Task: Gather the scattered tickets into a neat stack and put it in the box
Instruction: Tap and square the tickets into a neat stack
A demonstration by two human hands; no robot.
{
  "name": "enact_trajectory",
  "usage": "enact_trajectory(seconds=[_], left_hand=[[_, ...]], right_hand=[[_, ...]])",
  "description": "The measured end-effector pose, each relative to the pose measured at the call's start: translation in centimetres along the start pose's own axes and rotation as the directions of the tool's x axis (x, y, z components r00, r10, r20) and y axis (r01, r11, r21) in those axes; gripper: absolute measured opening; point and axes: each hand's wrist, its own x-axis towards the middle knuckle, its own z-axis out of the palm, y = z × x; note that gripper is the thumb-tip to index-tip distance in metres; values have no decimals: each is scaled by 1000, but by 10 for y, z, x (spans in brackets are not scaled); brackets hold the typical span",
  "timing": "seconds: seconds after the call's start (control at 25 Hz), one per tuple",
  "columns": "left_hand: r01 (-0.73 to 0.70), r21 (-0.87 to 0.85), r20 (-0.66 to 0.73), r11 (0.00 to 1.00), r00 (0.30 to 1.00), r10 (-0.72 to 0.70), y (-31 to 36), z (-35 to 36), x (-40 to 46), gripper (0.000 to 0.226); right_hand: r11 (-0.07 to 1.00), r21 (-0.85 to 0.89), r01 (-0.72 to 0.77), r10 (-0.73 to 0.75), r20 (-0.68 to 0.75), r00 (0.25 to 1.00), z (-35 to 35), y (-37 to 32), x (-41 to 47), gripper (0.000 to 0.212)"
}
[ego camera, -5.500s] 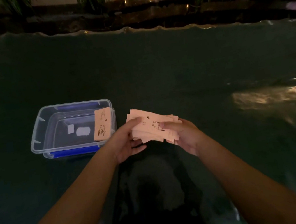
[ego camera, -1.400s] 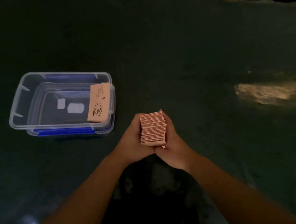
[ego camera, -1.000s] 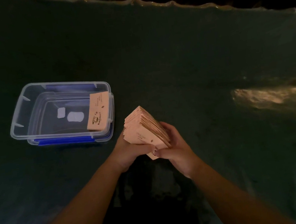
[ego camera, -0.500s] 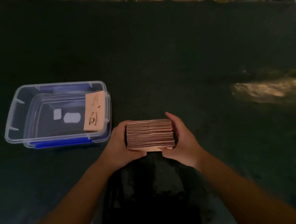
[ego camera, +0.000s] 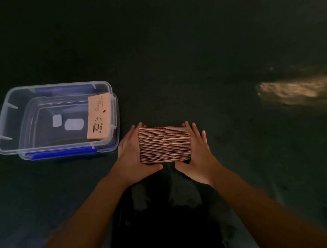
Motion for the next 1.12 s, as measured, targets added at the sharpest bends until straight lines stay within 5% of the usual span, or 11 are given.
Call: enact_trajectory(seconds=[0.28, 0.64, 1.12], left_hand=[[20, -172, 55, 985, 998, -10, 5, -6, -3, 142], [-18, 2, 30, 1000, 999, 18, 7, -5, 0, 132], [-2, -44, -13, 999, 1000, 1, 6, -7, 2, 100]], right_hand=[[988, 154, 21, -22, 5, 1000, -12, -1, -2, 134], [984, -161, 71, -73, -11, 997, -7, -4, -1, 116], [999, 8, 36, -36, -81, 996, -2, 2, -1, 117]])
